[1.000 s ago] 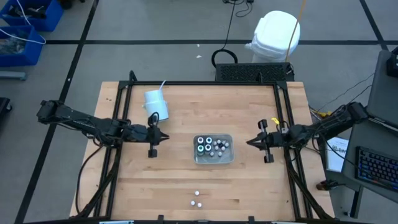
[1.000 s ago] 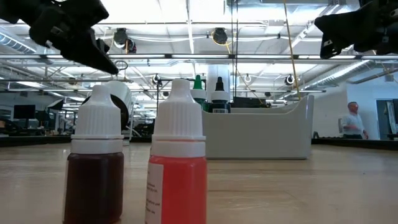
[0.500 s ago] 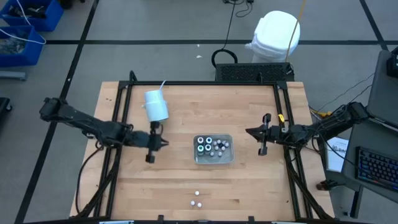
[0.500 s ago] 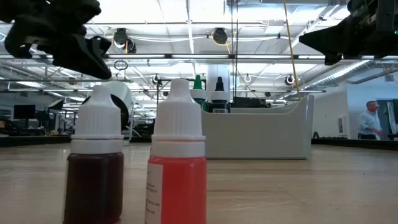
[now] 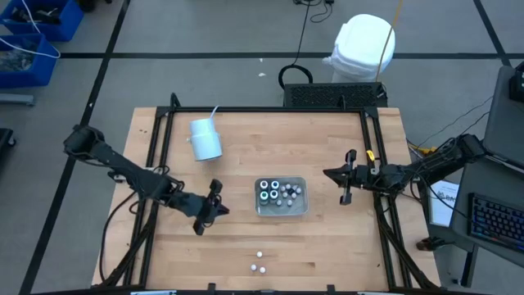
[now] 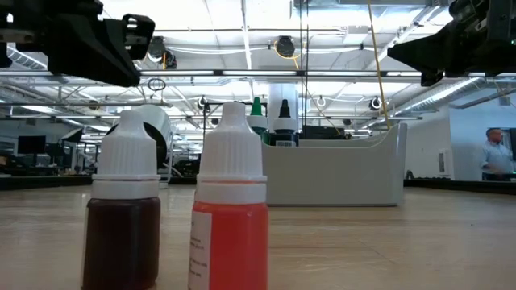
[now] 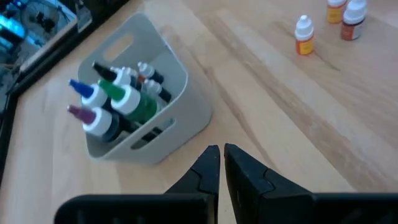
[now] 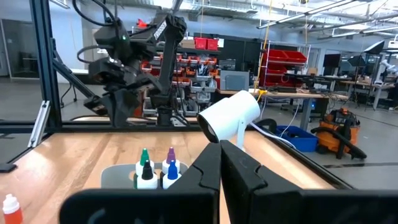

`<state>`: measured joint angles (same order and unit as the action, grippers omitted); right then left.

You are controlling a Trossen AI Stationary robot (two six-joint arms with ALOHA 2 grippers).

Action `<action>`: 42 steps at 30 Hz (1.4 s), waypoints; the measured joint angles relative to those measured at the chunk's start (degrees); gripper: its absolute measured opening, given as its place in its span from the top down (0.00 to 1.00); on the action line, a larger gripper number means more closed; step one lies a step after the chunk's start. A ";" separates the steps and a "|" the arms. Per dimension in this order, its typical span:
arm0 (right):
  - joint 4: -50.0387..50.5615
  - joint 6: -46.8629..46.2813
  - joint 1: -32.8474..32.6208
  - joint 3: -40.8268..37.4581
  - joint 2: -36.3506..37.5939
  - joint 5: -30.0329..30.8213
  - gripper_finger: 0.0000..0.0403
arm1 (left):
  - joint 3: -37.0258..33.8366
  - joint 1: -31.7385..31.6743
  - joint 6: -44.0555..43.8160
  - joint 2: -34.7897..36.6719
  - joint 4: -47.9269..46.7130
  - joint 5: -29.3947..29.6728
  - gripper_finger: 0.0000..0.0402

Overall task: Pick & Place food coloring
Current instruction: Put the small red food coloring bottle into the bin

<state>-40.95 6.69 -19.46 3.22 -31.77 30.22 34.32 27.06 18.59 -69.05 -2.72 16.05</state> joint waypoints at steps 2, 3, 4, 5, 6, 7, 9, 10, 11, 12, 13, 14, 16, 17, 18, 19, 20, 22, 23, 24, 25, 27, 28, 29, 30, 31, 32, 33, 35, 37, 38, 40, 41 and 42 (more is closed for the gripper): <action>0.00 0.08 0.00 0.00 0.00 0.00 1.00 | 0.38 0.42 0.41 -0.09 0.04 -0.01 0.92; -0.07 0.14 0.00 0.00 0.00 0.00 1.00 | 0.40 0.56 0.40 -0.09 0.10 0.00 0.92; -0.37 0.29 0.00 0.00 -0.02 0.00 1.00 | 0.40 0.68 0.39 -0.09 0.00 0.02 0.92; -0.76 0.55 0.00 0.00 -0.02 0.02 1.00 | 0.40 0.84 0.39 -0.09 -0.27 0.16 0.92; -1.16 0.89 0.00 0.00 -0.02 0.02 1.00 | 0.40 0.94 0.37 -0.09 -0.57 0.39 0.92; -1.38 1.34 0.00 0.00 -0.02 0.02 1.00 | 0.40 1.05 0.32 -0.09 -0.62 0.53 0.92; -1.32 1.81 0.00 0.00 -0.02 0.02 1.00 | 0.40 1.21 -0.22 -0.09 -0.80 0.90 0.92; -1.31 1.98 0.00 0.00 -0.02 0.02 1.00 | 0.40 1.21 -0.52 -0.09 -0.98 0.94 0.92; -1.29 2.02 0.02 0.00 -0.02 0.02 1.00 | 0.40 1.21 -0.78 -0.09 -1.03 0.95 0.92; -1.30 2.03 0.00 0.00 -0.02 0.02 1.00 | 0.40 1.20 -0.97 -0.09 -1.01 0.96 0.92; -1.30 2.08 0.00 0.00 -0.02 0.02 1.00 | 0.40 1.14 -0.97 -0.09 -1.01 0.98 0.92; -1.29 2.13 0.00 0.00 -0.02 0.02 1.00 | 0.40 1.12 -1.03 -0.09 -1.01 0.98 0.92; -1.29 2.13 0.00 0.00 -0.02 0.02 1.00 | 0.40 1.12 -1.08 -0.09 -0.99 0.98 0.92; -1.29 2.13 0.00 0.00 -0.02 0.02 1.00 | 0.40 1.12 -1.08 -0.09 -0.99 1.00 0.92; -1.30 2.13 0.00 0.00 -0.02 0.02 1.00 | 0.40 1.12 -1.08 -0.09 -0.99 1.01 0.92; -1.29 2.13 0.00 0.00 -0.02 0.02 1.00 | 0.40 1.12 -0.99 -0.09 -0.99 1.01 0.92; -1.30 2.13 0.00 0.00 -0.02 0.02 1.00 | 0.40 1.10 -0.74 -0.09 -0.98 1.02 0.92; -1.23 2.13 0.00 0.00 -0.02 0.02 1.00 | 0.40 1.10 -0.23 -0.09 -0.98 1.03 0.92; -0.97 2.11 0.00 0.00 0.00 0.02 1.00 | 0.40 1.10 0.16 -0.09 -0.97 1.04 0.92; -0.61 2.02 0.00 0.00 0.00 0.02 1.00 | 0.40 1.10 0.72 -0.09 -0.95 1.05 0.92; -0.35 1.98 0.00 0.00 -0.03 0.02 1.00 | 0.40 1.10 1.22 -0.09 -0.97 1.06 0.92; -0.35 1.98 0.00 0.00 -0.04 0.02 1.00 | 0.40 1.10 2.03 -0.09 -0.97 1.07 0.92; -0.46 1.92 0.00 0.00 -0.04 0.02 1.00 | 0.40 1.10 2.24 -0.09 -0.99 1.07 0.92; -0.56 1.57 0.00 0.00 -0.04 0.02 1.00 | 0.40 1.10 2.29 -0.09 -0.97 1.09 0.92; -0.73 1.28 0.00 0.00 -0.04 0.00 1.00 | 0.40 1.10 2.34 -0.09 -0.92 1.14 0.92; -0.86 0.98 0.00 0.00 -0.04 -0.04 1.00 | 0.40 1.10 2.65 -0.09 -0.60 1.51 0.92; -0.96 0.62 0.00 0.00 -0.02 -0.04 1.00 | 0.40 1.10 2.99 -0.07 -0.31 2.17 0.92; -1.02 0.36 0.00 0.00 -0.02 -0.04 1.00 | 0.40 1.12 3.23 -0.02 -0.29 2.75 0.92; -1.07 0.29 0.00 0.00 -0.02 -0.07 1.00 | 0.40 1.10 3.19 0.00 -0.35 3.50 0.92; -1.06 0.91 0.00 0.00 -0.02 -0.08 1.00 | 0.40 1.09 3.35 -0.01 -0.35 3.54 0.92; -1.01 1.32 0.00 0.00 -0.02 -0.07 1.00 | 0.40 1.08 3.40 -0.01 -0.32 3.52 0.92; -0.77 1.33 0.00 0.00 -0.04 -0.09 1.00 | 0.40 1.08 3.36 -0.02 -0.06 3.50 0.92; -0.59 0.98 0.00 0.00 -0.04 -0.13 1.00 | 0.40 1.10 3.25 -0.01 0.08 3.51 0.92; -0.41 0.42 0.00 0.00 -0.07 -0.15 1.00 | 0.40 1.09 3.26 -0.01 0.20 3.51 0.92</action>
<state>-41.36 7.11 -19.46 3.22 -31.83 30.06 34.72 28.15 21.86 -69.07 -2.52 19.56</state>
